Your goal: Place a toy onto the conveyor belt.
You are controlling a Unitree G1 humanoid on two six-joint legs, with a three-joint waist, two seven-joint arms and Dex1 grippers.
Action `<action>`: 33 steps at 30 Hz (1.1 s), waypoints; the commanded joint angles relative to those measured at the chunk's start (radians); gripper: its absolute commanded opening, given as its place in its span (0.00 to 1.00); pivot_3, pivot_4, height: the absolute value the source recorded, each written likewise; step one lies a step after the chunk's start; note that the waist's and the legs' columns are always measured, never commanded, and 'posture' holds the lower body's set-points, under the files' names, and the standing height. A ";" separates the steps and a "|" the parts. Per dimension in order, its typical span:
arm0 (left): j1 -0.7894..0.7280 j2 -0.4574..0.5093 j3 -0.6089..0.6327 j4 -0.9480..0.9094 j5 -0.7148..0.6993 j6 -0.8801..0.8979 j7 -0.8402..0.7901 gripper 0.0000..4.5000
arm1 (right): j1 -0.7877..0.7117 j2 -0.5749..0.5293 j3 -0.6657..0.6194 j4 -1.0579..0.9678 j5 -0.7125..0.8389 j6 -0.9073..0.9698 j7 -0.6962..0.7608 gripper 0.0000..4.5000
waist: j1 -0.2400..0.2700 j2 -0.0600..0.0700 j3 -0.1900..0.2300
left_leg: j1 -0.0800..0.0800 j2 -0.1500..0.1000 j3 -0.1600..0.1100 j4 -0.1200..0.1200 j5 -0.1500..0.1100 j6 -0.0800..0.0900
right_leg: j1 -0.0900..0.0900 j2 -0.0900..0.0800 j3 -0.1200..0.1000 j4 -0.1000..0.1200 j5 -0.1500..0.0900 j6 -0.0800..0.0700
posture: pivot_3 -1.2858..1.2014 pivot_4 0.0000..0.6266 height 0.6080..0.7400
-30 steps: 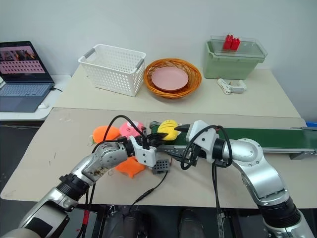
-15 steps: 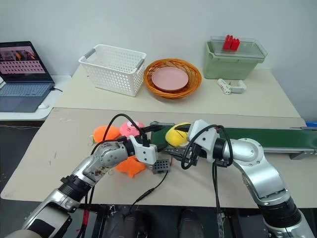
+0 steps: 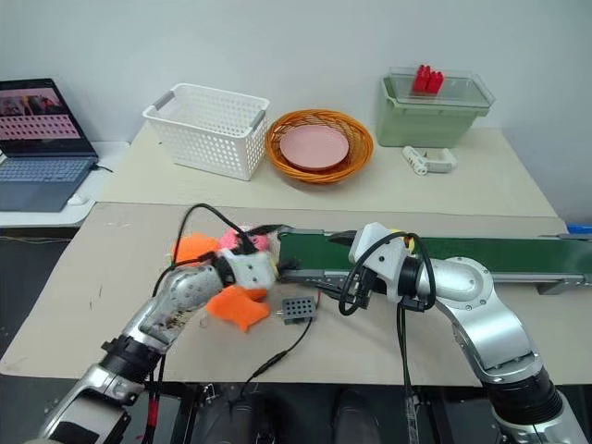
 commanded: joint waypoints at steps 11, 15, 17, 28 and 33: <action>-0.018 -0.168 0.774 -0.296 -0.545 0.710 0.402 0.84 | -0.018 0.099 -0.133 0.078 -0.108 0.045 -0.302 1.00 | -0.015 0.000 0.000 | 0.004 0.000 -0.001 0.000 0.001 -0.001 | 0.005 0.000 0.001 0.000 0.001 0.001 | 0.52 0.24 1.00; 0.036 -0.149 0.865 -0.282 -0.609 0.714 0.412 0.84 | -0.022 0.138 -0.179 0.137 -0.167 0.032 -0.413 1.00 | -0.011 0.000 0.000 | 0.007 0.000 -0.001 0.000 0.001 -0.002 | 0.008 0.000 0.000 -0.001 0.001 0.001 | 0.52 0.24 1.00; 0.077 -0.146 0.865 -0.286 -0.614 0.702 0.403 0.84 | -0.032 0.160 -0.218 0.173 -0.176 0.016 -0.462 1.00 | -0.007 0.000 0.000 | 0.007 -0.001 -0.001 0.000 0.001 -0.002 | 0.010 0.000 0.000 -0.001 0.001 0.001 | 0.52 0.24 1.00; 0.196 -0.113 0.809 -0.259 -0.626 0.648 0.335 0.84 | -0.022 0.244 -0.254 0.227 -0.167 -0.028 -0.518 1.00 | -0.017 0.000 0.000 | 0.010 -0.001 0.000 -0.001 0.001 -0.003 | 0.011 0.000 0.000 -0.002 0.000 0.000 | 0.52 0.24 1.00; 0.204 -0.107 0.781 -0.251 -0.630 0.626 0.317 0.84 | -0.018 0.266 -0.229 0.258 -0.188 -0.061 -0.519 1.00 | -0.021 0.000 0.000 | 0.009 -0.001 0.000 -0.001 0.001 -0.003 | 0.011 0.000 0.000 -0.002 0.000 0.000 | 0.52 0.24 1.00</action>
